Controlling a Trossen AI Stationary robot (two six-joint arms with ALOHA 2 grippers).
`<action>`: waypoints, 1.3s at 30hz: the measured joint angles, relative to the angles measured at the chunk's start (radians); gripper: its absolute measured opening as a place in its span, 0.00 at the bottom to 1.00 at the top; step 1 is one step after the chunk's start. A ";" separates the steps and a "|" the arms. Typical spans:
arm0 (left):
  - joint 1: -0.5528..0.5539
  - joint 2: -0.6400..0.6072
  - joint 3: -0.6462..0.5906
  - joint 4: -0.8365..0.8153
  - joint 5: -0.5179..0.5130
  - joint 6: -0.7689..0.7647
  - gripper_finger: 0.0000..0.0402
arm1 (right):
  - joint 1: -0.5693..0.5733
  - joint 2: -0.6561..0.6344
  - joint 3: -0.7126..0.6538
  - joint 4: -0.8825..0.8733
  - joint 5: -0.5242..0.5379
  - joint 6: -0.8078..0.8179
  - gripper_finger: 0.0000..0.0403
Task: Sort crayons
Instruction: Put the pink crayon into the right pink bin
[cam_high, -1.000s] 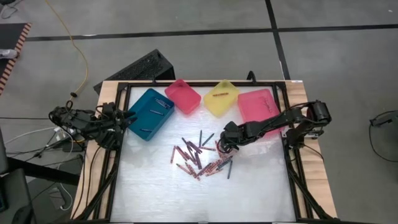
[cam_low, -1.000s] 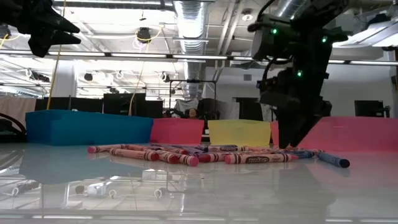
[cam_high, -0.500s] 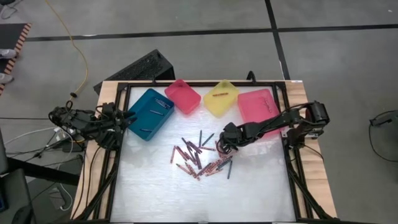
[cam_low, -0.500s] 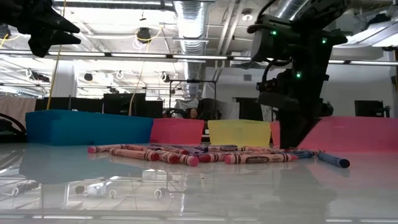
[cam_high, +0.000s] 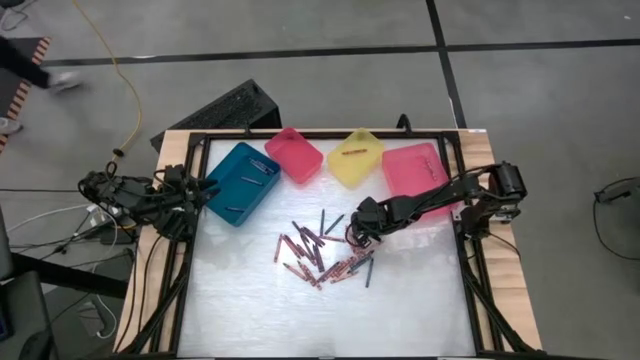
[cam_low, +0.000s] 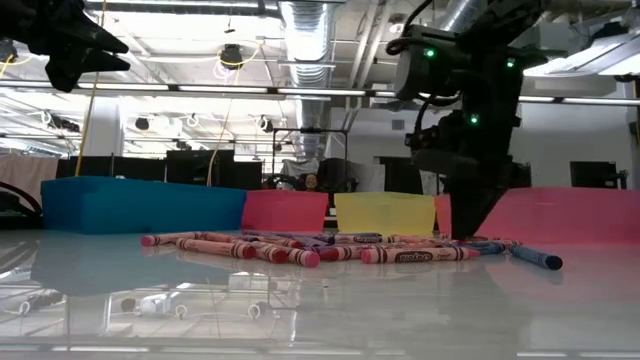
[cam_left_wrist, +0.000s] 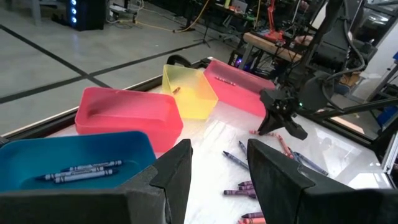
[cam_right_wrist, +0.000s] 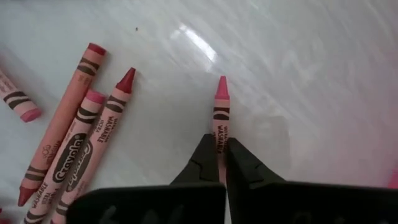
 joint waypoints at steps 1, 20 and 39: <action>0.000 0.000 0.000 0.000 0.000 0.000 0.36 | 0.000 0.001 0.012 -0.009 -0.001 -0.016 0.02; 0.000 0.000 0.000 0.000 0.000 0.000 0.36 | -0.041 -0.227 0.138 -0.129 0.086 -0.182 0.01; 0.000 0.000 0.000 0.000 0.000 0.000 0.36 | -0.239 -0.374 0.139 -0.663 0.349 0.083 0.01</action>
